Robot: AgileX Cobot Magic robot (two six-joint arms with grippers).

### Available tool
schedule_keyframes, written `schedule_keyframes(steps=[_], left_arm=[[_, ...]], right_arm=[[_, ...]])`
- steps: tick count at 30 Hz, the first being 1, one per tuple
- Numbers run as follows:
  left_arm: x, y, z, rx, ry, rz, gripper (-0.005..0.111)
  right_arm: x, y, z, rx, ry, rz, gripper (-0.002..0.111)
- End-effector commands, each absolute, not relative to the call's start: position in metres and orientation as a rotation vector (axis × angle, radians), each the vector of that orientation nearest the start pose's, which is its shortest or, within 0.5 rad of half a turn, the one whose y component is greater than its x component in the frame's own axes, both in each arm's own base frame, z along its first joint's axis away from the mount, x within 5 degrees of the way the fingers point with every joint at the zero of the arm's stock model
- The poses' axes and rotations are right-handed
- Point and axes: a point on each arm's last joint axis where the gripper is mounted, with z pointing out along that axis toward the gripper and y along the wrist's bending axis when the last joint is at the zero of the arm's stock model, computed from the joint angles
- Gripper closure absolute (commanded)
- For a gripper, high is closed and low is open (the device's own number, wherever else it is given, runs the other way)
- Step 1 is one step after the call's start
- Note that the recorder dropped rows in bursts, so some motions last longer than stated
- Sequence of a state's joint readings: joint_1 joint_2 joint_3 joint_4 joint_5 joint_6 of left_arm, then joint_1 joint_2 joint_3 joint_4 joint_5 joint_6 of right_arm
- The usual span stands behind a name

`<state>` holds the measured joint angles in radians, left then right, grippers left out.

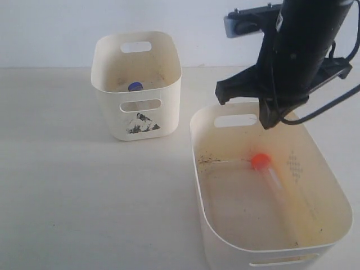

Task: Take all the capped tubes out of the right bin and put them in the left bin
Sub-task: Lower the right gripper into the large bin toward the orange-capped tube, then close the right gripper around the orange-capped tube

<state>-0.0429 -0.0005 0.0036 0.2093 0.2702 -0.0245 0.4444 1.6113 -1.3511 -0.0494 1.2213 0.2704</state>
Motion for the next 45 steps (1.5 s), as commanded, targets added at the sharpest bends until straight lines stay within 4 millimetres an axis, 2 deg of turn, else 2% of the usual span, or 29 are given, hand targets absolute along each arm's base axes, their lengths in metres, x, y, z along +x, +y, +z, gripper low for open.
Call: schedule_keyframes(steps=[1, 8, 14, 25, 35, 39, 45], left_arm=[[0.055, 0.002, 0.19, 0.14, 1.735, 0.132, 0.102], [0.055, 0.002, 0.19, 0.14, 1.735, 0.132, 0.102], [0.055, 0.002, 0.19, 0.14, 1.735, 0.132, 0.102], [0.055, 0.002, 0.19, 0.14, 1.735, 0.132, 0.102], [0.055, 0.002, 0.19, 0.14, 1.735, 0.132, 0.102], [0.055, 0.002, 0.19, 0.14, 1.735, 0.132, 0.102], [0.055, 0.002, 0.19, 0.14, 1.735, 0.132, 0.102]], right_arm=[[0.282, 0.127, 0.278, -0.213, 3.004, 0.0, 0.109], [0.287, 0.132, 0.251, -0.175, 3.098, -0.023, 0.109], [0.281, 0.153, 0.239, -0.282, 3.112, -0.087, 0.109], [0.292, 0.157, 0.204, -0.155, 3.181, -0.233, 0.109], [0.298, 0.16, 0.166, -0.152, 3.27, -0.336, 0.109], [0.3, 0.159, 0.159, -0.171, 3.274, -0.382, 0.109], [0.3, 0.158, 0.16, -0.227, 3.265, -0.392, 0.109]])
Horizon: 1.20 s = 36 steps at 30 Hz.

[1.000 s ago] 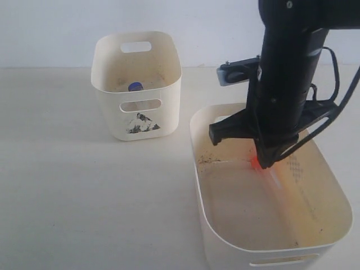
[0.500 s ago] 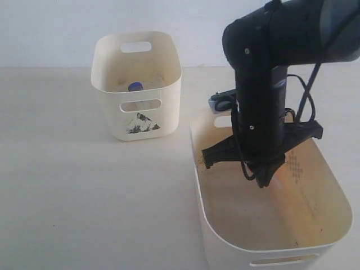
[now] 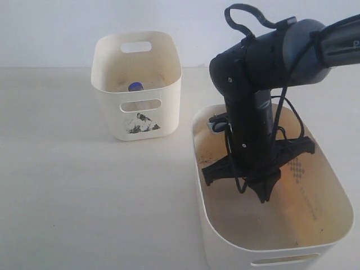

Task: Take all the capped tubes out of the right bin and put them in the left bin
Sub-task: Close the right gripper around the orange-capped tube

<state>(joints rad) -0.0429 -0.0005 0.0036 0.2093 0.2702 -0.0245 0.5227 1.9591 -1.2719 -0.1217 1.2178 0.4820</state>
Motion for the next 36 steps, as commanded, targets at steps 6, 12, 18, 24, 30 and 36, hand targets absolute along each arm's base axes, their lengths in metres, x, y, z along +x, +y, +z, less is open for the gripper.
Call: schedule_keyframes(steps=[6, 12, 18, 24, 30, 36], left_arm=[[0.055, 0.002, 0.19, 0.14, 1.735, 0.132, 0.102], [0.055, 0.002, 0.19, 0.14, 1.735, 0.132, 0.102], [0.055, 0.002, 0.19, 0.14, 1.735, 0.132, 0.102], [0.055, 0.002, 0.19, 0.14, 1.735, 0.132, 0.102], [0.055, 0.002, 0.19, 0.14, 1.735, 0.132, 0.102], [0.055, 0.002, 0.19, 0.14, 1.735, 0.132, 0.102]], right_arm=[[0.302, 0.155, 0.16, -0.284, 3.241, -0.436, 0.082], [0.302, 0.155, 0.16, -0.268, 3.24, -0.439, 0.003], [0.304, 0.156, 0.159, -0.239, 3.231, -0.422, 0.003], [0.309, 0.16, 0.127, -0.243, 3.262, -0.438, 0.003], [0.309, 0.164, 0.094, -0.232, 3.325, -0.432, 0.004], [0.305, 0.165, 0.071, -0.232, 3.396, -0.44, 0.049]])
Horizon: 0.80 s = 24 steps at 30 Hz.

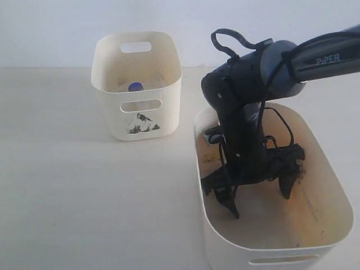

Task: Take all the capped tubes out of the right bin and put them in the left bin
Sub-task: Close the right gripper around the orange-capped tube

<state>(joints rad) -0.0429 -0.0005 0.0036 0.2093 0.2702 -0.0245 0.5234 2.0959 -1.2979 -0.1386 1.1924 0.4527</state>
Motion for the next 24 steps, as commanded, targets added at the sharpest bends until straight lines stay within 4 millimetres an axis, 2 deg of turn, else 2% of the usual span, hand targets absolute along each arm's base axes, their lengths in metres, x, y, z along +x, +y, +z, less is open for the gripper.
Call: schedule_keyframes(steps=[1, 2, 4, 5, 11, 19, 24], left_arm=[[0.0552, 0.0024, 0.19, 0.14, 1.735, 0.132, 0.102], [0.0552, 0.0024, 0.19, 0.14, 1.735, 0.132, 0.102], [0.0552, 0.0024, 0.19, 0.14, 1.735, 0.132, 0.102], [0.0552, 0.0024, 0.19, 0.14, 1.735, 0.132, 0.102], [0.0552, 0.0024, 0.19, 0.14, 1.735, 0.132, 0.102], [0.0552, 0.0024, 0.19, 0.14, 1.735, 0.132, 0.102], [0.0552, 0.0024, 0.19, 0.14, 1.735, 0.132, 0.102]], right_arm=[[0.3049, 0.1654, 0.0688, -0.234, 3.403, -0.443, 0.063], [0.3049, 0.1654, 0.0688, -0.237, 3.403, -0.442, 0.074], [0.3047, 0.1653, 0.0688, -0.25, 3.406, -0.444, 0.104], [0.3044, 0.1651, 0.069, -0.25, 3.41, -0.449, 0.107], [0.302, 0.1635, 0.0709, -0.414, 3.435, -0.456, 0.107], [0.3001, 0.1633, 0.0716, -0.411, 3.457, -0.461, 0.107], [0.3001, 0.1633, 0.0723, -0.486, 3.454, -0.448, 0.107]])
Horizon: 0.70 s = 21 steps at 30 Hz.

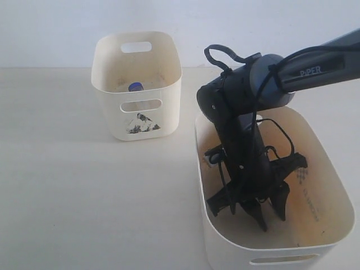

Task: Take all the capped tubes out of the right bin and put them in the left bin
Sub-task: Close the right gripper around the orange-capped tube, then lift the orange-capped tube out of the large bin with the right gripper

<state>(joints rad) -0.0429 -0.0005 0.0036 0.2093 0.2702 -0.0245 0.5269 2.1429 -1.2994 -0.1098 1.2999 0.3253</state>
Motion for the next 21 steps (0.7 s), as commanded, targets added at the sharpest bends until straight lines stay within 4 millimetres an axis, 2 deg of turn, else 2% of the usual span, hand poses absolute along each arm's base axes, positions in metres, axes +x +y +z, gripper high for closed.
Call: schedule_keyframes(steps=[1, 5, 9, 14, 21], left_arm=[[0.055, 0.002, 0.19, 0.14, 1.735, 0.132, 0.102], [0.055, 0.002, 0.19, 0.14, 1.735, 0.132, 0.102], [0.055, 0.002, 0.19, 0.14, 1.735, 0.132, 0.102], [0.055, 0.002, 0.19, 0.14, 1.735, 0.132, 0.102], [0.055, 0.002, 0.19, 0.14, 1.735, 0.132, 0.102]], right_arm=[[0.299, 0.163, 0.073, -0.487, 3.468, -0.463, 0.107], [0.298, 0.162, 0.084, -0.526, 3.472, -0.465, 0.107], [0.299, 0.163, 0.108, -0.519, 3.416, -0.401, 0.107], [0.297, 0.164, 0.156, -0.509, 3.306, -0.267, 0.107], [0.28, 0.155, 0.241, -0.501, 3.081, -0.086, 0.107]])
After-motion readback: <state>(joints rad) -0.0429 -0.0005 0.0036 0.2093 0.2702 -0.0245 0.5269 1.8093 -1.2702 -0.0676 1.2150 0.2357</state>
